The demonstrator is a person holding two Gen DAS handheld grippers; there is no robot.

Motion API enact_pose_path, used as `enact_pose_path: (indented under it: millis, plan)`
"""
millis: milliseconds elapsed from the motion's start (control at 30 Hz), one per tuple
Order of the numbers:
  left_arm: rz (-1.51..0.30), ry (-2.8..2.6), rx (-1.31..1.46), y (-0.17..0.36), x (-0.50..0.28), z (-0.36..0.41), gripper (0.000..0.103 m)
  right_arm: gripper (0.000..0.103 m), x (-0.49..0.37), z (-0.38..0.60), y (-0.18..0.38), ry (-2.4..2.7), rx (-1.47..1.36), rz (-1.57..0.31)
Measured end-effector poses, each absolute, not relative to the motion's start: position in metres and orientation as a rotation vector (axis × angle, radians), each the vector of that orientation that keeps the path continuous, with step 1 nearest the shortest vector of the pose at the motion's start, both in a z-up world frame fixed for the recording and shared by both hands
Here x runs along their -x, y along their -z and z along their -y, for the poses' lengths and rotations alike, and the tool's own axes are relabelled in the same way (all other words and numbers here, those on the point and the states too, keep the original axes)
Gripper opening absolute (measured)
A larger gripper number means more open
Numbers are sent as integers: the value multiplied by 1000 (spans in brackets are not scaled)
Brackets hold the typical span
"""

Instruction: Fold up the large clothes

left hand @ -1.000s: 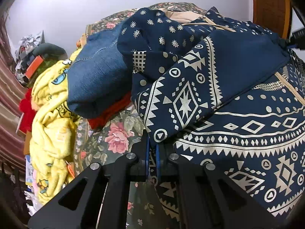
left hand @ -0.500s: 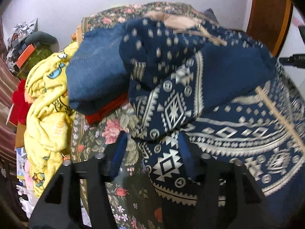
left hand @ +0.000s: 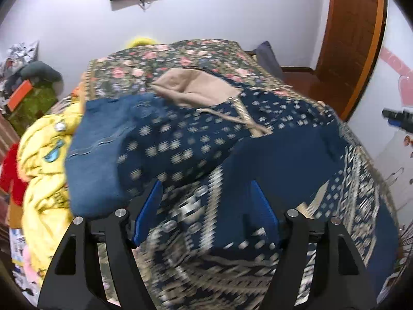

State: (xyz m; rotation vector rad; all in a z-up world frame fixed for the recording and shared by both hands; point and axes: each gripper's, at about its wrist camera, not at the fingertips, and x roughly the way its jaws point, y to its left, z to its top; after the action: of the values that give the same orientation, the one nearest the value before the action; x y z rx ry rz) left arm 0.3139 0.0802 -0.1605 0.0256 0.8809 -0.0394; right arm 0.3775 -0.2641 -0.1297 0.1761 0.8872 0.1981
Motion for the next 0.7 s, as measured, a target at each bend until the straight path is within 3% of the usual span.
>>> enact_pose_path:
  millis: [400, 700]
  plan:
    - [-1008, 119, 18, 207, -365, -38, 70, 79, -420, 315, 234, -146, -532, -1133]
    - [-1047, 107, 32, 229, -375, -37, 70, 79, -449, 327, 265, -84, -663, -1134]
